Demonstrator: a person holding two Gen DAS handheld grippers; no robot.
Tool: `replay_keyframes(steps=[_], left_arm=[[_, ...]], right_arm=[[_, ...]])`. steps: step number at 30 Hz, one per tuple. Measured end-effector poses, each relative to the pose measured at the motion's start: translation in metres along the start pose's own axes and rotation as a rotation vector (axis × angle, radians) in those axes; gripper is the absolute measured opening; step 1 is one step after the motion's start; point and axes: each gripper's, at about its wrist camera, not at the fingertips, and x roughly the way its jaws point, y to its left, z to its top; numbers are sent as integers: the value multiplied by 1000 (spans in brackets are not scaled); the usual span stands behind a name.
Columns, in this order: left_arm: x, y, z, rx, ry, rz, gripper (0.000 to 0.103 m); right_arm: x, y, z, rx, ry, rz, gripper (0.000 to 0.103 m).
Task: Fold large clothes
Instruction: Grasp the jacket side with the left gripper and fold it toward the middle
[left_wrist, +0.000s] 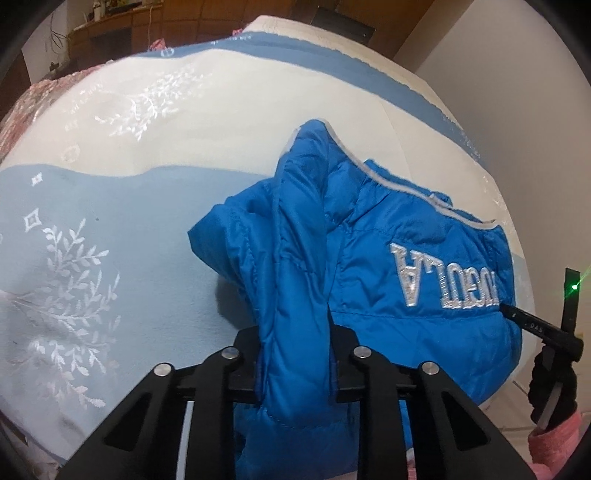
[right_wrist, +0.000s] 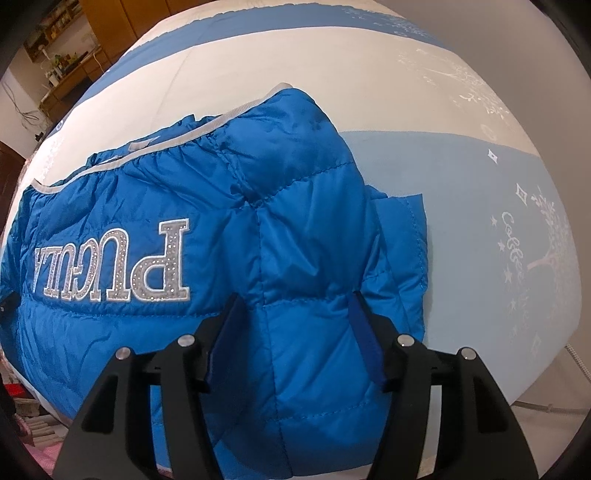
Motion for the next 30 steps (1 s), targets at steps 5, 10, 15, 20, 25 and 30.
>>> replay_keyframes(steps=[5,10,15,20,25,30], left_arm=[[-20,-19,2,16,-34,34,23],[-36,-47,6,31,-69,80,23],[-45,-79,11,47,-103,95,23],[-54,-119,13,72,-139,101,23],[-54,-164,15,103,-160,102,23],[-47,-202,13,132,-162,105,23]], right_arm=[[-16,-2,2,-7,-5,19,59],[-44,-7,8,-29,-25,22,59],[-65,-12,12,-65,-47,41,60],[-81,-18,12,-100,-78,84,61],[-91,-30,13,-133,-97,106,61],[-92,-46,13,-148,-92,130,61]])
